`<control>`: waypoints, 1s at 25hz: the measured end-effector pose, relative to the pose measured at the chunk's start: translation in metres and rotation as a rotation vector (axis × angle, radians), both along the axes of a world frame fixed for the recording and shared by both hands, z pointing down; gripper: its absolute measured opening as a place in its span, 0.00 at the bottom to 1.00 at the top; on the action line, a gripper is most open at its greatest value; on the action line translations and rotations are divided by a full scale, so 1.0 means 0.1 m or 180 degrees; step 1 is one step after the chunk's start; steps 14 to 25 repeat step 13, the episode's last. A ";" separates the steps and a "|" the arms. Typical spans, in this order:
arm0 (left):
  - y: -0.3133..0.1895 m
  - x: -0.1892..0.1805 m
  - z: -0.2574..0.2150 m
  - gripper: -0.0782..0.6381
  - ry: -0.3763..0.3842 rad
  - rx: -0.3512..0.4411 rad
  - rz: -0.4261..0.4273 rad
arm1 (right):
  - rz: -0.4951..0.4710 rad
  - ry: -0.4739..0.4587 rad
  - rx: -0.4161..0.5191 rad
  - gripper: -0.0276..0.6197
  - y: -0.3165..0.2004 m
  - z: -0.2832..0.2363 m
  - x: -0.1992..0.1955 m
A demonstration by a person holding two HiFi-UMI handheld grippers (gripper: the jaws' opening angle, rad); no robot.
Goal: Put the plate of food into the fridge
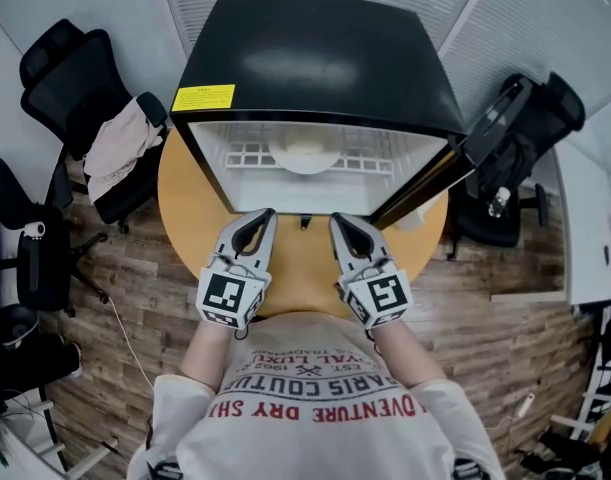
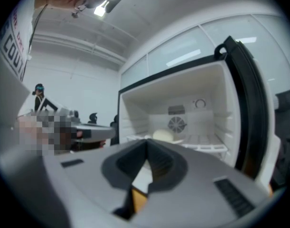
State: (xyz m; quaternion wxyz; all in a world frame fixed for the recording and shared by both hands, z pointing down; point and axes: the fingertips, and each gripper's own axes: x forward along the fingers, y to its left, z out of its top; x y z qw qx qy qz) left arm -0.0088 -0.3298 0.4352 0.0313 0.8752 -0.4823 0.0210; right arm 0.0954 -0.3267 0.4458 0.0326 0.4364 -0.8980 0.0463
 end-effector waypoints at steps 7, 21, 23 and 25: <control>-0.01 -0.03 0.00 0.15 -0.0032 0.0010 -0.0006 | 0.0012 0.0005 0.0003 0.09 -0.02 -0.01 -0.03; -0.02 -0.05 0.01 0.15 -0.0017 -0.0023 -0.0005 | -0.0012 -0.0153 -0.0050 0.09 -0.04 -0.07 -0.08; -0.02 -0.05 0.01 0.15 -0.0017 -0.0023 -0.0005 | -0.0012 -0.0153 -0.0050 0.09 -0.04 -0.07 -0.08; -0.02 -0.05 0.01 0.15 -0.0017 -0.0023 -0.0005 | -0.0012 -0.0153 -0.0050 0.09 -0.04 -0.07 -0.08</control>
